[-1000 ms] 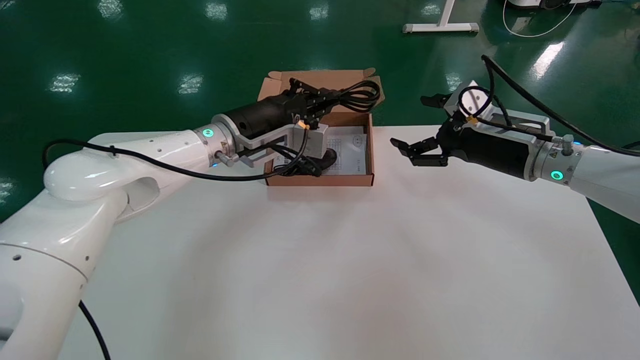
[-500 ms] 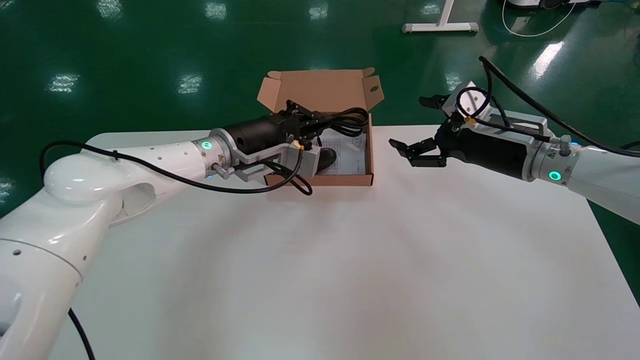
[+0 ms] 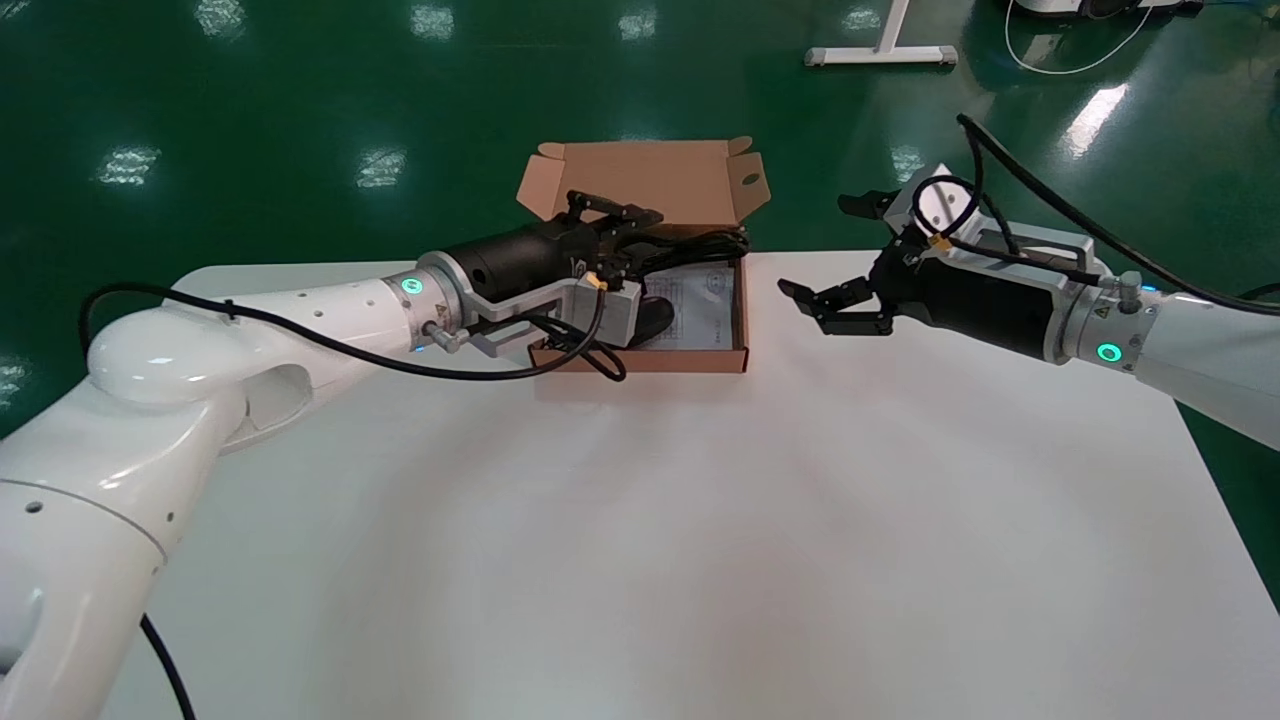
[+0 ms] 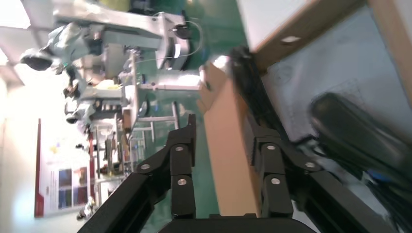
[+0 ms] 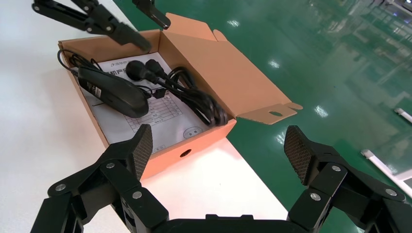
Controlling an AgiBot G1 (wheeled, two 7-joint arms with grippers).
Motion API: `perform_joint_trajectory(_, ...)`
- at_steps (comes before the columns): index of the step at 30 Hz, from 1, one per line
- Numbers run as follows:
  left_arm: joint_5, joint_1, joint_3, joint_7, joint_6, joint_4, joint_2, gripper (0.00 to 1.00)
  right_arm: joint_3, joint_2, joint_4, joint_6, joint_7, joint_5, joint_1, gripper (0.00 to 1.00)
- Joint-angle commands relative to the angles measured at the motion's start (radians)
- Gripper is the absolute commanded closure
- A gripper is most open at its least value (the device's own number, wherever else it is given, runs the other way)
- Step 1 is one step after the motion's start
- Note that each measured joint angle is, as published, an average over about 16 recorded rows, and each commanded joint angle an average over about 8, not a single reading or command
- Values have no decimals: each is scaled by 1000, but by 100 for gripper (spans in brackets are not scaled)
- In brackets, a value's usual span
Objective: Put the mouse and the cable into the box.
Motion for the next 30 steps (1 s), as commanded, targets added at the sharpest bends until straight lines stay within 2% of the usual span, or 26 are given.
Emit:
perform_joint_trajectory(1,-5,0,-2,-5,-1,1,0,0,-1,-1,2,-3,-1,-1,2,0)
perform_joint_trajectory(10,-128,41,-104,3,-38,-123,-43,0,59,13,11,31,1,83,19,0)
perform_joint_trajectory(18,-159,68,-122,-18,-34,-174,-60,0,125,18,-1,51,17,174,6,0)
perform_joint_trajectory(23,-195,90,-127,-120,20,-220,-105,0,146,33,40,34,52,212,-23,0)
perform_joint_trajectory(30,-256,132,-130,-316,124,-295,-189,0,144,93,193,-16,152,247,-93,0)
